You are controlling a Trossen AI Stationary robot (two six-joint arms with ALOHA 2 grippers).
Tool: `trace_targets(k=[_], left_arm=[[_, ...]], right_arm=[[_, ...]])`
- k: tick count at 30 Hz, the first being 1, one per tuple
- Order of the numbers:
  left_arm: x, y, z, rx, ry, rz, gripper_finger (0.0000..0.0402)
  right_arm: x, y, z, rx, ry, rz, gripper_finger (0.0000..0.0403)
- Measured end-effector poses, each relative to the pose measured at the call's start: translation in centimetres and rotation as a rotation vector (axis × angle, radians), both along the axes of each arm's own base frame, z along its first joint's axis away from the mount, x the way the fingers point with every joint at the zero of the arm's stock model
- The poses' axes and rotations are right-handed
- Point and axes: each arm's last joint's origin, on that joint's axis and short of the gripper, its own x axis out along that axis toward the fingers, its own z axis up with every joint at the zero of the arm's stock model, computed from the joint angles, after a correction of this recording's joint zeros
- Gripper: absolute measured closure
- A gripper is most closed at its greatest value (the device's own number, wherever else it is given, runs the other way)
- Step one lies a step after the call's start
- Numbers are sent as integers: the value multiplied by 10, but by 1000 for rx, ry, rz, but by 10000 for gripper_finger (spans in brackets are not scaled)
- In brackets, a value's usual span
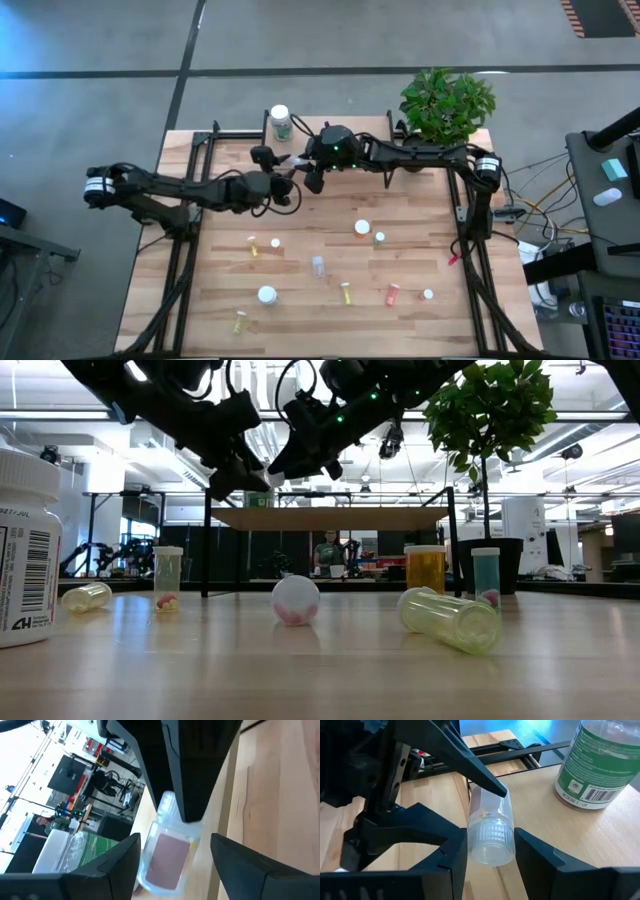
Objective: Pick and place medicine bottles onto shelf by color
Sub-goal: Put the transparent pill bottle on the shelf
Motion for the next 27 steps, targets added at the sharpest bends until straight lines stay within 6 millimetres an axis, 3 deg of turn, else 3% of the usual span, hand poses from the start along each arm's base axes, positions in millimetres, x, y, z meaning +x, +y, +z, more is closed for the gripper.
trace_targets(k=[7, 19, 27], left_arm=[[0, 0, 0, 5, 7, 14, 179], [-1, 0, 0, 0, 8, 18, 228], [-1, 0, -2, -3, 17, 16, 231]], right_arm=[[0, 0, 2, -1, -3, 3, 266], [1, 1, 2, 6, -1, 6, 266], [2, 4, 2, 1, 1, 11, 266]])
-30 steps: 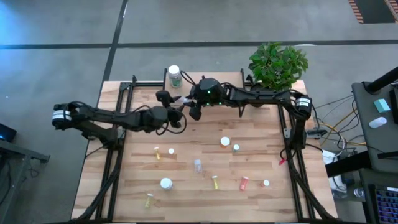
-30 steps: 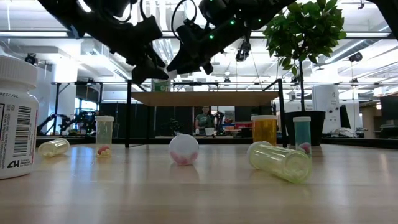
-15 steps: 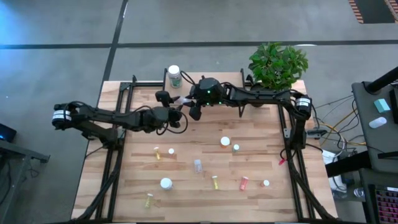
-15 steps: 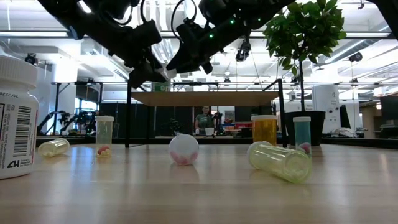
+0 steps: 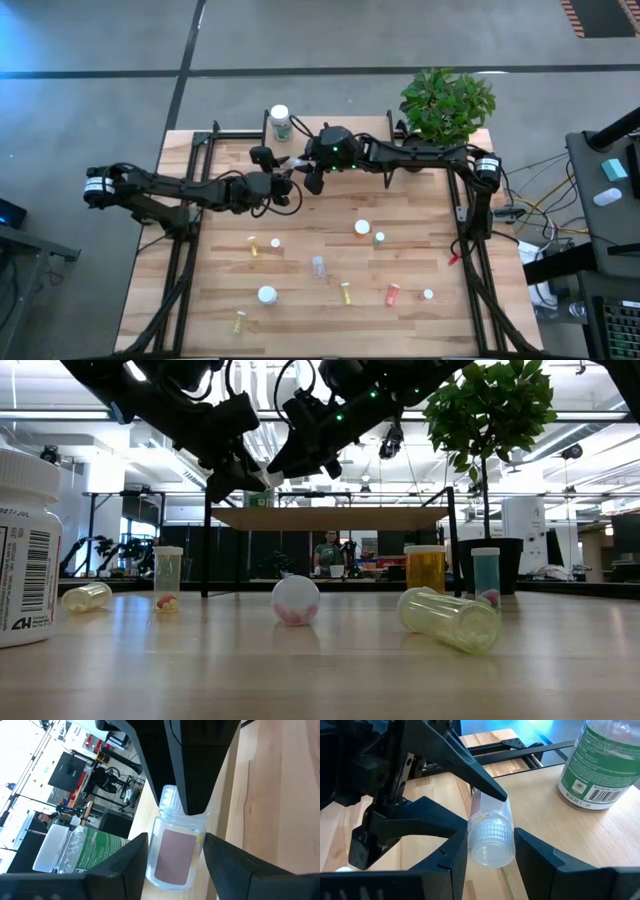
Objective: Pick and place medicine bottles onto shelf by color
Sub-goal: Put the transparent pill bottle on the shelf
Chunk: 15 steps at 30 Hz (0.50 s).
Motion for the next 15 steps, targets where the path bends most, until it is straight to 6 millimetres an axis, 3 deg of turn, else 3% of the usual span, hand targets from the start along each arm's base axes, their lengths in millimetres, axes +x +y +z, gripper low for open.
trace_targets(k=[15], left_arm=[[4, 0, -8, -3, 34, 0, 231]], right_arm=[[1, 4, 1, 0, -5, 16, 266]])
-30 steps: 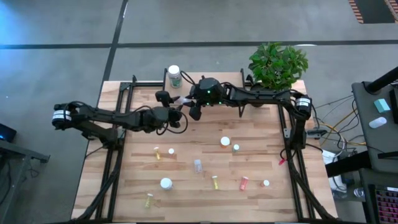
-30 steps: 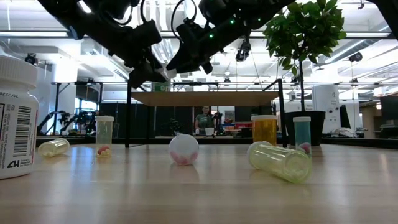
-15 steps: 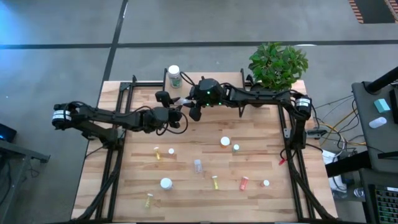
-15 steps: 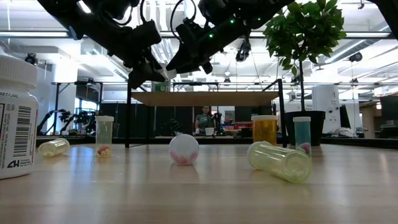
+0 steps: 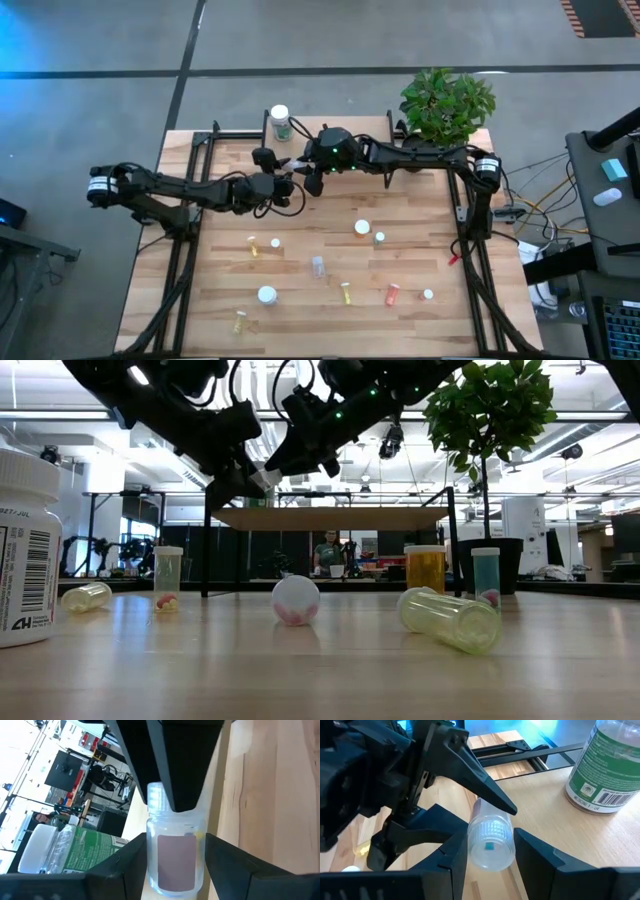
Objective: Pick and place medicine bottles onto shelf by color
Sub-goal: Put the transparent pill bottle on the shelf
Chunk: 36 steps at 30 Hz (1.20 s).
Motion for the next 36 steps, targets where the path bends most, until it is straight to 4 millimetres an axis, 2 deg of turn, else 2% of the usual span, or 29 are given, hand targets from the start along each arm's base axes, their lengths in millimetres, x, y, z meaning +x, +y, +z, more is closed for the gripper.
trace_targets(k=[21, 29, 36], left_arm=[[0, -1, 1, -2, -11, 3, 232], [0, 0, 2, -6, -27, 20, 276], [1, -1, 4, -6, -38, 22, 278]], right_arm=[[0, 1, 0, -2, -1, 4, 266], [1, 2, 1, -3, -2, 3, 266], [0, 3, 4, 0, -9, 2, 266]])
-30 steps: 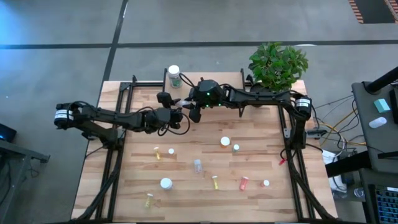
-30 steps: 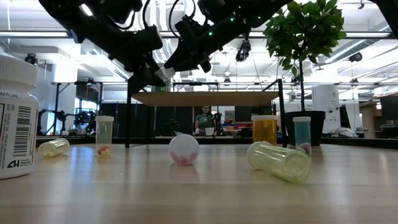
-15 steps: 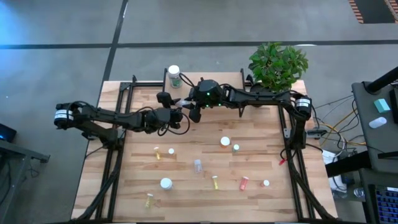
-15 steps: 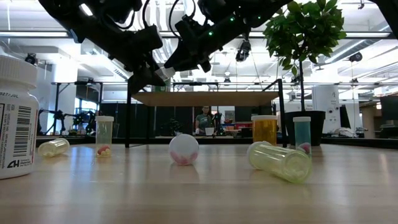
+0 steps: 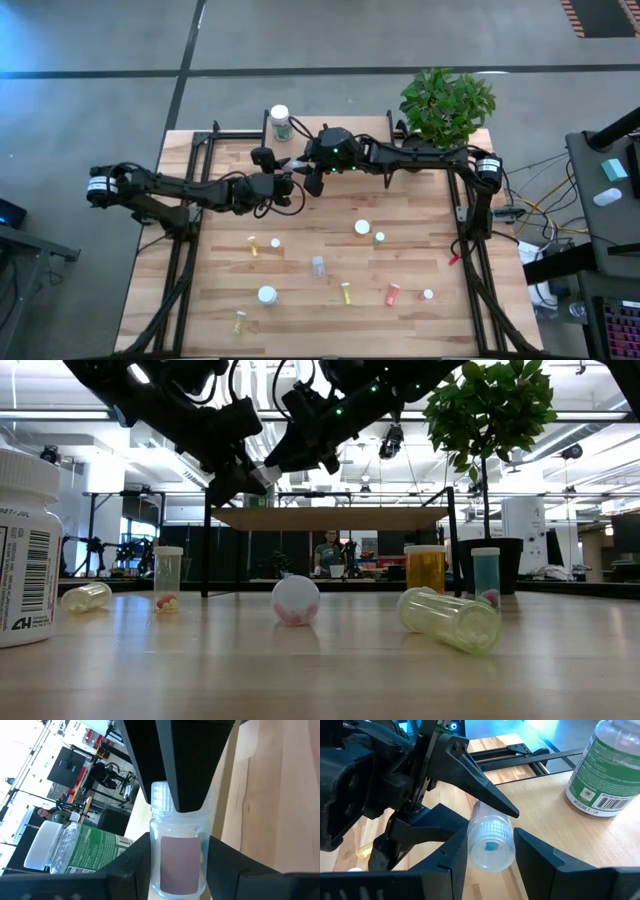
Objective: Pick and place medicine bottles onto shelf by color
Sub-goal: Put the transparent pill bottle on the shelf
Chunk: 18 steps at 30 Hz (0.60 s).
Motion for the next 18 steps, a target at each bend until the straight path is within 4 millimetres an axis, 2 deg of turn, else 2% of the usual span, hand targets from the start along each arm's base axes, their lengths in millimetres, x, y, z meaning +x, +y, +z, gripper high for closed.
trace_targets(k=[6, 15, 18], left_arm=[[-1, 0, 2, -19, -37, 8, 279], [-15, -1, 20, -119, -249, 44, 279], [-21, -2, 28, -182, -342, 16, 279]], right_arm=[[-2, 1, 5, -10, -10, -4, 256], [-15, 4, 32, -76, -56, 1, 169], [-24, 8, 47, -97, -86, 29, 151]])
